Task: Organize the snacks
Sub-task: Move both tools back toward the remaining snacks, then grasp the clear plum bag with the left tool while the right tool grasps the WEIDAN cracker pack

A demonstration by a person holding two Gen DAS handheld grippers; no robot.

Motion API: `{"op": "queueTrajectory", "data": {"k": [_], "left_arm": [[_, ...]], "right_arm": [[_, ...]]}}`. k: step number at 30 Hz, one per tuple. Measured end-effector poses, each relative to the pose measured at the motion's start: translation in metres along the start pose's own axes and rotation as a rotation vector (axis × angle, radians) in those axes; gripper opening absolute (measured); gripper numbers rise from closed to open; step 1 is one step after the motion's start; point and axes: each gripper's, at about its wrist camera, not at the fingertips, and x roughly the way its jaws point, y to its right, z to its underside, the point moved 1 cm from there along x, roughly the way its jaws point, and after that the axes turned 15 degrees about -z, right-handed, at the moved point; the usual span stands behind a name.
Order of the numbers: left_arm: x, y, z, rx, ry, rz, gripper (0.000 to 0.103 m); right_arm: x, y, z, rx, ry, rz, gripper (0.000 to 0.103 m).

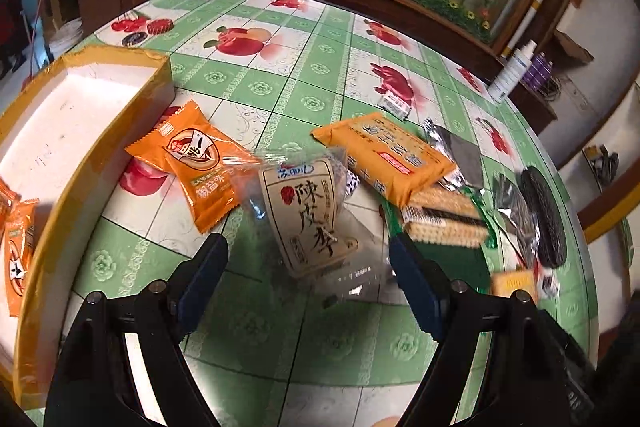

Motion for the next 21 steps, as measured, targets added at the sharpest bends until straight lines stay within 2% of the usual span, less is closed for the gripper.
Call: {"op": "queueTrajectory", "data": {"k": [2,8,10,15,19,21], "left_arm": [[0.006,0.001,-0.003,-0.02,-0.012,-0.01,0.083],[0.025,-0.001,-0.006,-0.052,-0.058,-0.005,0.083],[0.025,0.0,-0.008,-0.047,-0.045,-0.017,0.083],[0.027,0.003,-0.009,-0.032,-0.031,-0.04,0.083],[0.028,0.004,-0.009,-0.015,-0.026,-0.048,0.083],[0.029,0.005,-0.01,-0.001,-0.026,-0.054,0.083]], "right_arm": [[0.004,0.001,-0.003,-0.004,-0.008,0.01,0.086],[0.017,0.006,-0.009,0.0,-0.039,0.032,0.086],[0.017,0.007,-0.011,0.005,-0.032,0.031,0.086],[0.024,0.015,-0.019,0.131,-0.032,0.037,0.086],[0.037,0.01,-0.027,0.163,-0.012,0.145,0.088],[0.049,0.003,-0.031,0.107,-0.026,0.204,0.088]]}}
